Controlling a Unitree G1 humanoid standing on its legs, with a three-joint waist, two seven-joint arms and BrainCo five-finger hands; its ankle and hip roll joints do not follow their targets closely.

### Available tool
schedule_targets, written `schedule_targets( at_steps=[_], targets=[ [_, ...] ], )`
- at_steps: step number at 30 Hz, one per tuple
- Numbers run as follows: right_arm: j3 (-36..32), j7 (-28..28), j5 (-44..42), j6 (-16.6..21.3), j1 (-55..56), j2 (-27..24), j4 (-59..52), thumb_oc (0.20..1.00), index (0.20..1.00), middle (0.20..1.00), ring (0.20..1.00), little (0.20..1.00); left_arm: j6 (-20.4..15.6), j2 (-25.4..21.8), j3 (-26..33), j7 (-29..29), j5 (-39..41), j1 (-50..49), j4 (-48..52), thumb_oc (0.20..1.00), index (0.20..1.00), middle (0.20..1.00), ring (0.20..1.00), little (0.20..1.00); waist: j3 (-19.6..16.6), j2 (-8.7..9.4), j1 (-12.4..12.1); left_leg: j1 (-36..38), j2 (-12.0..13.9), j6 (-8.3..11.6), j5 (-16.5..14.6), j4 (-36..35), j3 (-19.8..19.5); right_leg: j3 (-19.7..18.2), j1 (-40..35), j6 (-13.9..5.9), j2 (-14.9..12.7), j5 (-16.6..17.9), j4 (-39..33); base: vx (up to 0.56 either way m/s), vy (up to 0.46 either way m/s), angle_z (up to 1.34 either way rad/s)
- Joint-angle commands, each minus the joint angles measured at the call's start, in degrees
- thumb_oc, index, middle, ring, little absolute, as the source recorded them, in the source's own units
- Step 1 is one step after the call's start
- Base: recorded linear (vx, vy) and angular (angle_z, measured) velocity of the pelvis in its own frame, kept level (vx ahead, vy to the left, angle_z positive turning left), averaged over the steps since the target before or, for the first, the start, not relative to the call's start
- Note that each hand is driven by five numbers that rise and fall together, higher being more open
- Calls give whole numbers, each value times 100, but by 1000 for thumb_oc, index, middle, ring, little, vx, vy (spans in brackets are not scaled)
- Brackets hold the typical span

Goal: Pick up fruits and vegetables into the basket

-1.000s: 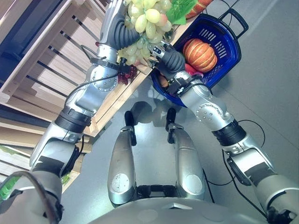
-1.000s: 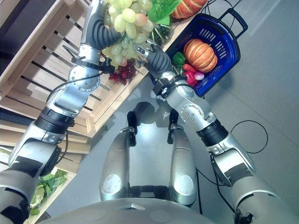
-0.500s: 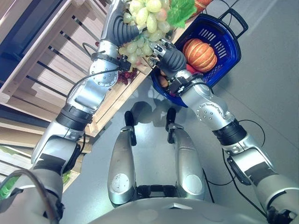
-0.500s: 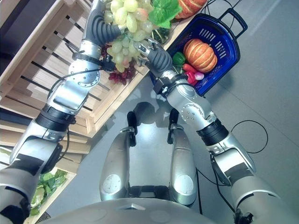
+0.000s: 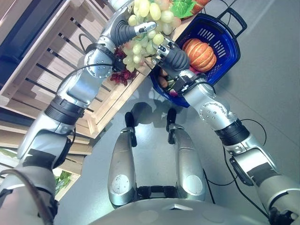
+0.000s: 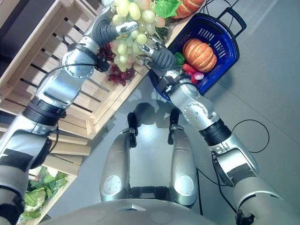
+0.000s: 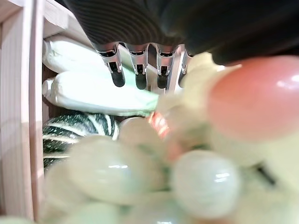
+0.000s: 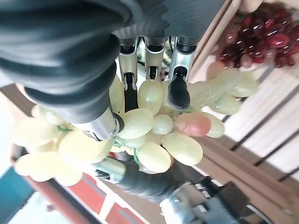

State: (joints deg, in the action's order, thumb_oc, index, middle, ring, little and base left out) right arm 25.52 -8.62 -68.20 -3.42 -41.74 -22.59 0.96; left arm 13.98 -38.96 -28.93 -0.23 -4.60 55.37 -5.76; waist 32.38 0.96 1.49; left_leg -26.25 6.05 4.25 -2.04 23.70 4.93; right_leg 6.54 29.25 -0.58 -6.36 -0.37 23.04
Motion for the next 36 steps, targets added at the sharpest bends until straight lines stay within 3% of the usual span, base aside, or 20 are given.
schedule_targets(
  at_steps=[1,8,17,25,36],
  targets=[
    [-819,644,-437,1088,-817,457,-933,200,200,200,200,200,98,213,-623,-453,-207,-408,165,1000,1000,1000,1000,1000,-469,-136,154,132,-320,-348,35,-264,431,387,-261,-185,60,-364,186,25,-62,-4],
    [-1248,539,-732,1380,-708,238,-869,200,200,200,200,200,291,-19,-712,-874,-271,-378,122,1000,1000,1000,1000,1000,-438,-199,256,51,-253,-308,37,-199,458,380,-172,-164,69,-411,301,18,-65,-5],
    [-1735,451,-884,1571,-562,-97,-729,200,200,200,200,200,462,-221,-753,-649,-77,-547,8,1000,1000,1000,1000,1000,-344,-302,387,-52,-187,-260,83,-183,511,341,-34,-99,96,-472,420,4,-50,-10],
    [-2092,473,-942,1405,-383,-302,-639,200,200,200,200,200,413,-272,-494,68,392,-903,-336,1000,1000,1000,1000,1000,-259,-428,473,-147,-159,-224,128,-146,581,315,130,-51,96,-525,554,-4,-5,-4],
    [-2174,321,-820,1131,17,-250,-431,200,200,200,200,200,-20,-96,20,1166,878,-1406,-885,1000,1000,1000,1000,1000,-258,-568,522,-478,-191,-210,217,-108,651,228,537,-1,134,-538,686,-5,39,-3]
  ],
)
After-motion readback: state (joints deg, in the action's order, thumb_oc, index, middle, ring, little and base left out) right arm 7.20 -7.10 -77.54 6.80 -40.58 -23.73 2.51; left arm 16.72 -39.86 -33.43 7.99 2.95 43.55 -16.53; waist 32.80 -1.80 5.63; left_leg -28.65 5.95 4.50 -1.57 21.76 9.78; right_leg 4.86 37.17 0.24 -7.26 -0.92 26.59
